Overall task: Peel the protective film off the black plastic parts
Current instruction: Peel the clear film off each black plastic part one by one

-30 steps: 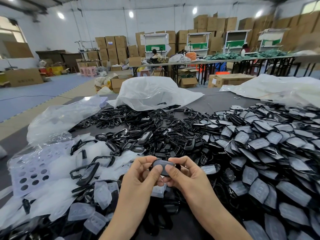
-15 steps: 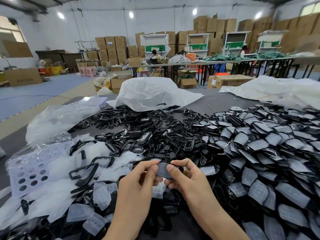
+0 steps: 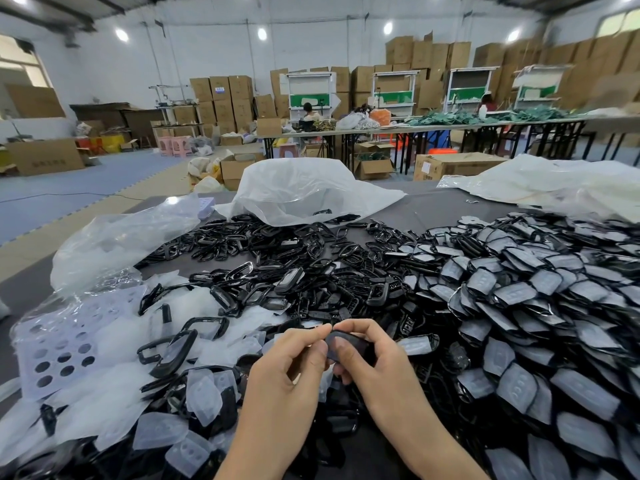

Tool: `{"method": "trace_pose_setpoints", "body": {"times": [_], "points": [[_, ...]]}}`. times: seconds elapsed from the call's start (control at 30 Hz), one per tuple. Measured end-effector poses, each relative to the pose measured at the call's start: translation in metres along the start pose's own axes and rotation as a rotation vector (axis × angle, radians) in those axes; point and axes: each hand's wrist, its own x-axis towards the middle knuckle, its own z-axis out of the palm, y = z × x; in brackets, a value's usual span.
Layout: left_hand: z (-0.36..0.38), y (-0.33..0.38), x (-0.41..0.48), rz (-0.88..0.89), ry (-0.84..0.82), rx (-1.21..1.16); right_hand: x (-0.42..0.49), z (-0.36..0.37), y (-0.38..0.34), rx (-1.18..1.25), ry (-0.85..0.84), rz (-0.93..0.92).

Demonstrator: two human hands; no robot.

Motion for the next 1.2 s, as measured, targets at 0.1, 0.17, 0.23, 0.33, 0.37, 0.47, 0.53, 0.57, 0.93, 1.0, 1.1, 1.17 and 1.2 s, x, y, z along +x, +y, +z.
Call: {"method": "trace_pose_setpoints", "body": {"times": [0.1, 0.17, 0.23, 0.33, 0.37, 0.47, 0.53, 0.57, 0.93, 1.0, 1.1, 1.17, 1.2], "points": [[0.000, 0.000, 0.001, -0.043, -0.011, -0.045, -0.001, -0.001, 0.000, -0.028, -0.016, -0.013], [-0.001, -0.001, 0.003, -0.089, -0.026, -0.071, -0.002, 0.000, -0.001, -0.027, -0.019, -0.015], [-0.001, -0.001, 0.003, -0.113, -0.044, -0.074, -0.003, 0.001, -0.001, -0.020, -0.018, -0.015], [0.001, -0.001, 0.000, -0.110, -0.031, -0.033, -0.003, 0.001, -0.001, -0.016, -0.018, -0.001], [0.002, -0.001, -0.001, -0.100, -0.027, -0.012, -0.003, 0.001, -0.001, -0.020, -0.013, 0.001], [0.003, 0.002, -0.004, -0.081, -0.015, -0.009, -0.001, 0.000, -0.002, 0.003, 0.016, 0.009], [0.003, 0.005, -0.004, -0.077, -0.008, -0.026, -0.001, 0.000, -0.002, 0.030, 0.026, 0.018], [0.004, 0.006, -0.004, -0.075, -0.006, -0.043, 0.000, 0.000, -0.002, 0.036, 0.032, 0.016], [0.010, -0.001, -0.002, -0.115, 0.016, -0.084, -0.002, -0.001, -0.003, 0.068, -0.019, 0.054], [0.012, 0.000, -0.002, -0.120, 0.039, -0.094, -0.001, 0.000, -0.003, 0.126, 0.001, 0.076], [0.010, 0.000, 0.000, -0.107, 0.090, -0.113, 0.002, 0.002, -0.002, 0.254, 0.034, 0.117], [0.009, 0.001, 0.000, -0.107, 0.094, -0.126, 0.003, 0.003, -0.002, 0.272, 0.044, 0.118], [0.009, 0.001, 0.000, -0.114, 0.084, -0.142, 0.003, 0.003, -0.002, 0.266, 0.049, 0.114]]}}
